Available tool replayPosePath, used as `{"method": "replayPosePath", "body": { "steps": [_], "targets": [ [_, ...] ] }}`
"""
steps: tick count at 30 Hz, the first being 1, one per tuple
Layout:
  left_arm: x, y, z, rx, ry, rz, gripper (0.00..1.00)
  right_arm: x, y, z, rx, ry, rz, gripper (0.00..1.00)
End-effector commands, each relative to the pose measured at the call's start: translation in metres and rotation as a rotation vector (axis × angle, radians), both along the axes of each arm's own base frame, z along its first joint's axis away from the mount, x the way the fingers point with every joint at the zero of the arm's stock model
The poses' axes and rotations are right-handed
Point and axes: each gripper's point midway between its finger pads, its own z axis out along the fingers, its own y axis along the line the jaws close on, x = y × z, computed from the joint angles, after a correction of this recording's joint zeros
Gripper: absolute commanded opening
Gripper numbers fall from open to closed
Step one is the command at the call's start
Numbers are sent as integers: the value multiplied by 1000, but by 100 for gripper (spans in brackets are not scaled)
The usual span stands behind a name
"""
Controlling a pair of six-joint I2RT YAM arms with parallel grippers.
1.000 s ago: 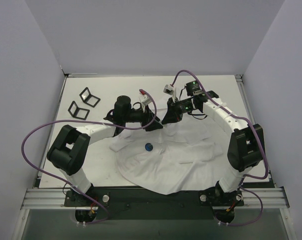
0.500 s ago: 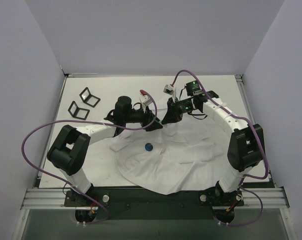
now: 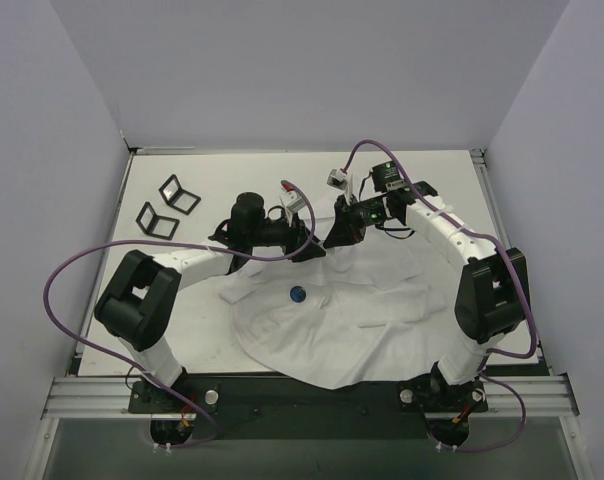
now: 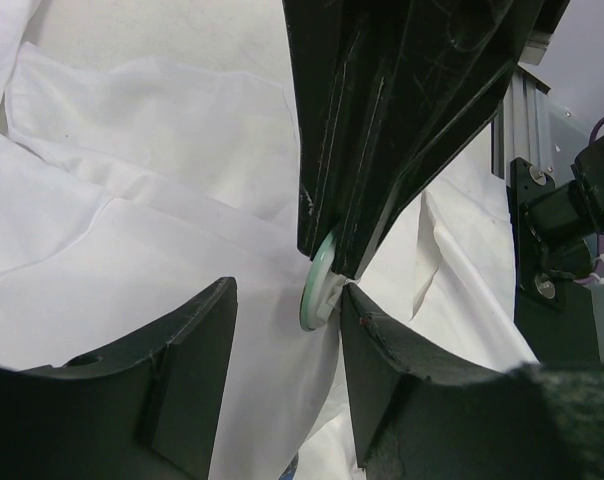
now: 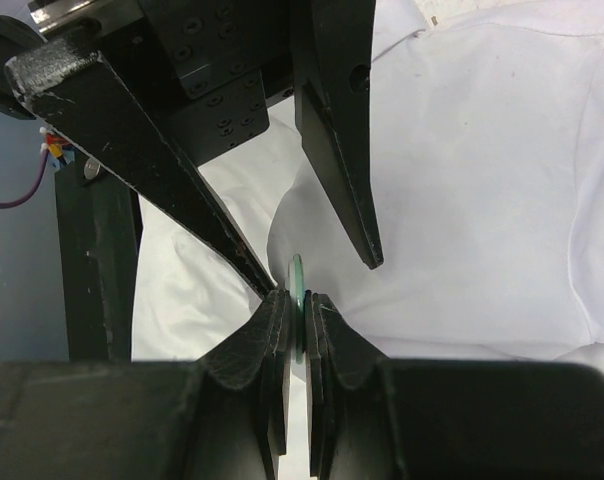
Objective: Remove the brooch from the garment
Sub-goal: Open the brooch over the flattened clothing.
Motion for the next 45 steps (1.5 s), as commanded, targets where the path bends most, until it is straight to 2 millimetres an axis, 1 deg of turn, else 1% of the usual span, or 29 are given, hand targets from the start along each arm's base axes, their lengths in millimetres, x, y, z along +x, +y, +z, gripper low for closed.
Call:
{"method": "replayPosePath", "body": {
  "steps": [1, 8, 12, 19, 27, 33, 38, 41, 44, 45],
  "targets": [
    [16, -1, 12, -6, -45, 57, 55, -8, 8, 16, 61, 2, 52, 0],
    [27, 3, 10, 11, -45, 133, 52, -8, 9, 17, 61, -3, 55, 0],
    [30, 3, 10, 17, -43, 167, 49, -9, 10, 17, 61, -3, 59, 0],
    [32, 0, 8, 23, -31, 199, 48, -10, 11, 17, 58, -8, 64, 0],
    [34, 4, 18, -6, -32, 217, 45, -11, 11, 16, 56, -1, 66, 0],
    [38, 10, 24, -29, -25, 232, 46, -11, 10, 15, 53, 0, 66, 0],
    [35, 10, 31, -61, -16, 211, 47, -10, 10, 14, 51, 1, 66, 0],
    [34, 9, 31, -67, -8, 201, 47, -10, 11, 14, 51, 1, 68, 0],
    [27, 5, 31, -73, -10, 153, 49, -11, 11, 15, 50, 1, 67, 0],
    [20, 2, 33, -74, -28, 106, 50, -10, 11, 15, 48, 0, 67, 0]
  ]
}}
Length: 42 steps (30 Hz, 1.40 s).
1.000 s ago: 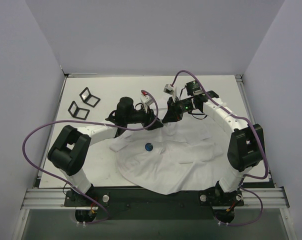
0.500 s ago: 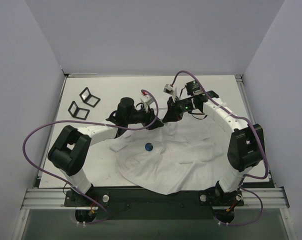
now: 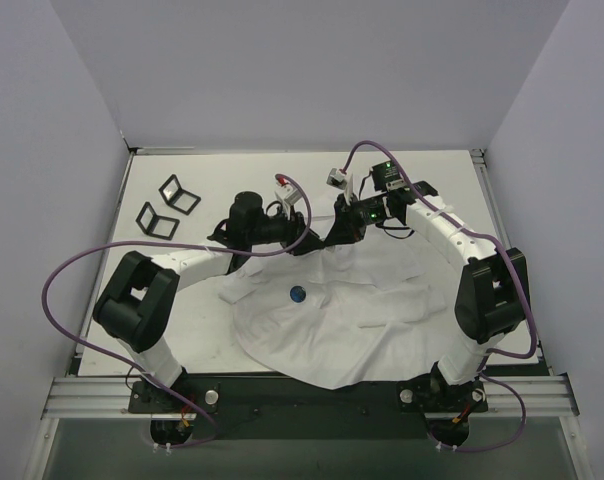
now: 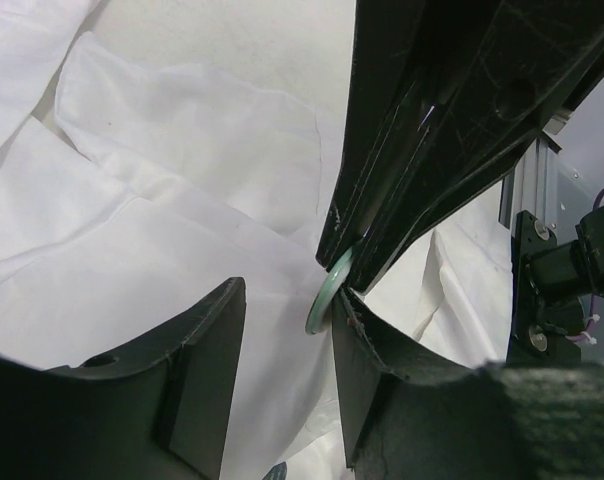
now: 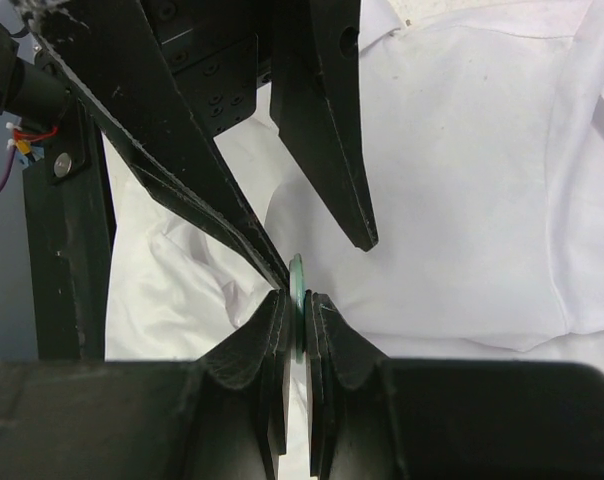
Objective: Remove the brooch from the garment
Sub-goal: Open the brooch over the flattened clothing.
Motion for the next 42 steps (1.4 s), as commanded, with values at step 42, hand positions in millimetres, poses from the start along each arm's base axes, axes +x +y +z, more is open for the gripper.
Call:
{"method": "replayPosePath", "body": {
  "steps": [42],
  "targets": [
    [-30, -13, 28, -82, -119, -234, 57, -10, 4, 18, 73, 59, 45, 0]
  ]
}}
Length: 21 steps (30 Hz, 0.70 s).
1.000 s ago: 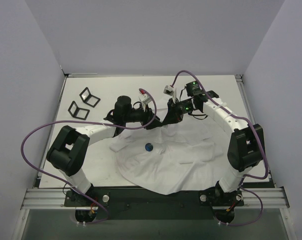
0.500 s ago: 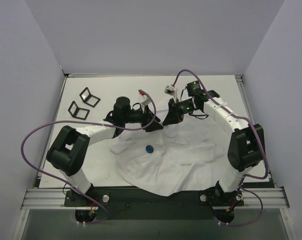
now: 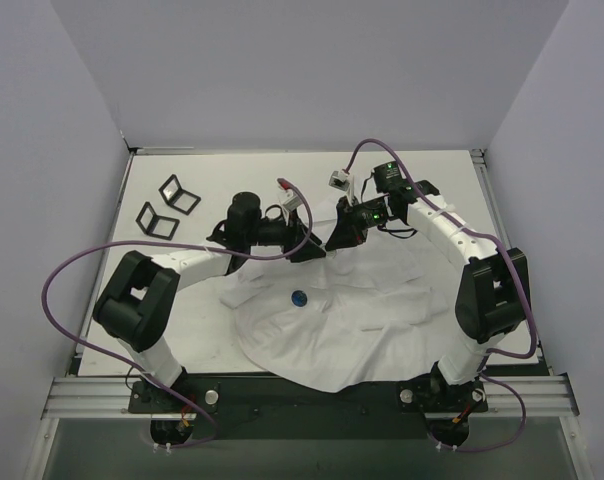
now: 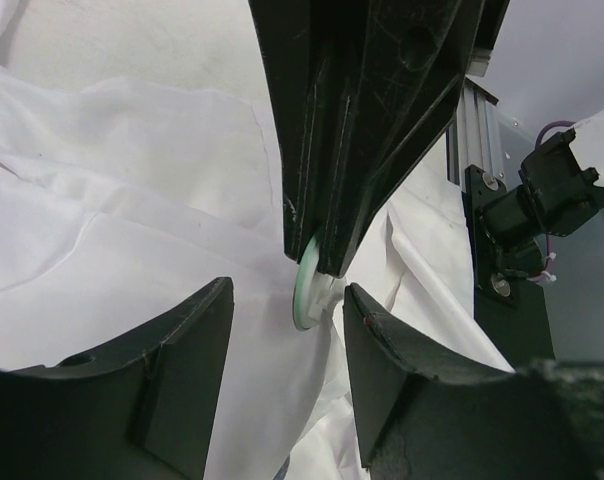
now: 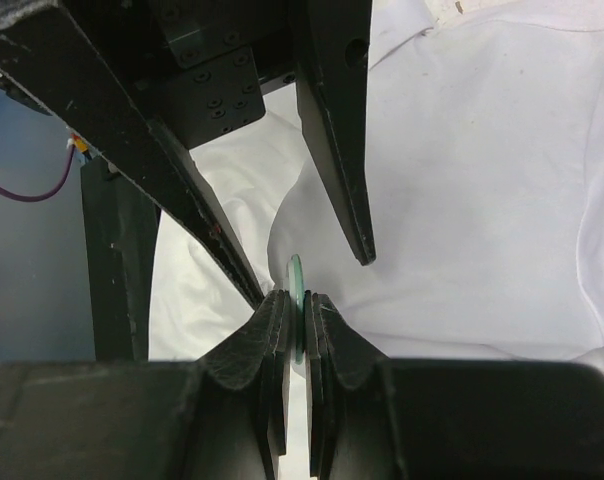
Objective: Remove the brooch from the garment
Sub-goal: Open the brooch over the flattened clothing.
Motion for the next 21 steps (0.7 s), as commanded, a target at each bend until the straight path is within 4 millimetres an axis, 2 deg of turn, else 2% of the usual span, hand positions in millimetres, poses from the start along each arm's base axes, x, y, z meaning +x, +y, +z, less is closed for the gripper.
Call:
{"method": "replayPosePath", "body": {
  "steps": [1, 7, 10, 12, 16, 21],
  "targets": [
    [-4, -11, 19, -33, -74, -52, 57, 7, 5, 12, 38, -39, 20, 0],
    [-5, -13, 17, -16, -92, -47, 56, 8, 6, 13, 40, -34, 17, 0],
    [-3, -12, 15, -6, -98, -29, 51, 8, 6, 14, 43, -34, 16, 0],
    [-1, -12, 14, 0, -100, -20, 44, 7, 6, 14, 44, -33, 17, 0],
    [2, -11, 14, 7, -110, 0, 42, 7, 6, 14, 44, -35, 19, 0],
    [7, -11, 12, 16, -110, 31, 29, 7, 7, 14, 44, -33, 20, 0]
  ]
}}
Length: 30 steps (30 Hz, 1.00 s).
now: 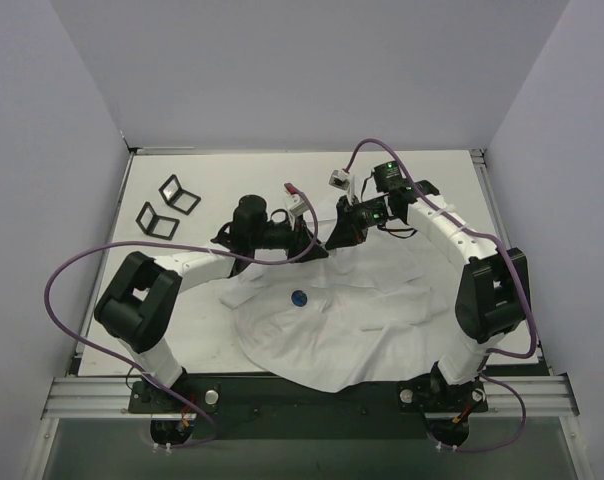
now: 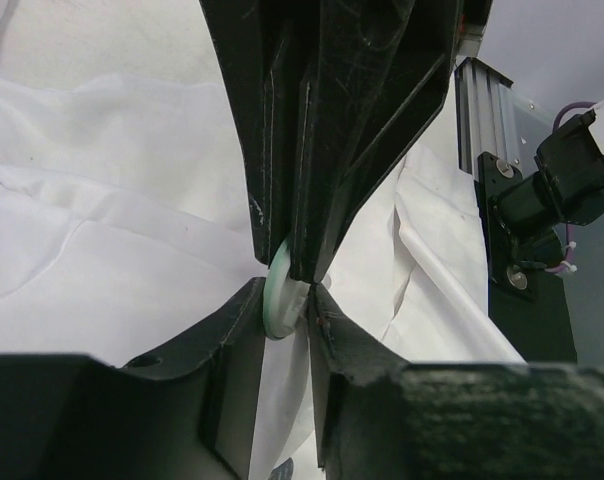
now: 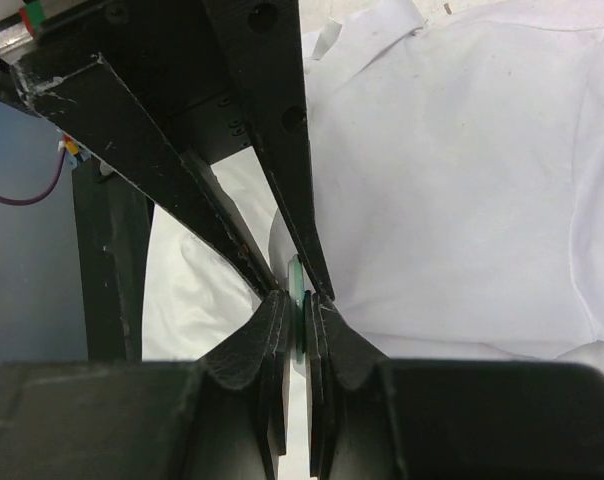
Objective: Remove the brooch from the garment
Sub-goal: Open the brooch over the flattened clothing.
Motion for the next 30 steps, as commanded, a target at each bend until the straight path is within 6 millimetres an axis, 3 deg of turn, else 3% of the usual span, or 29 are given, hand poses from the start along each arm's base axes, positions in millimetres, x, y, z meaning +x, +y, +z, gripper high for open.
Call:
{"method": "replayPosePath", "body": {
  "steps": [1, 7, 14, 24, 30],
  "targets": [
    [13, -3, 18, -13, -67, 46, 29, 4, 7, 14, 47, -25, 28, 0],
    [20, -1, 23, -19, -58, 106, 18, 3, 8, 14, 46, -24, 31, 0],
    [19, 0, 32, -46, -38, 96, 17, 3, 8, 13, 43, -25, 30, 0],
    [6, 2, 42, -113, -8, -5, 48, 4, 6, 15, 42, -32, 25, 0],
    [2, 2, 42, -95, -19, -46, 56, 5, 5, 15, 40, -34, 22, 0]
  ]
}}
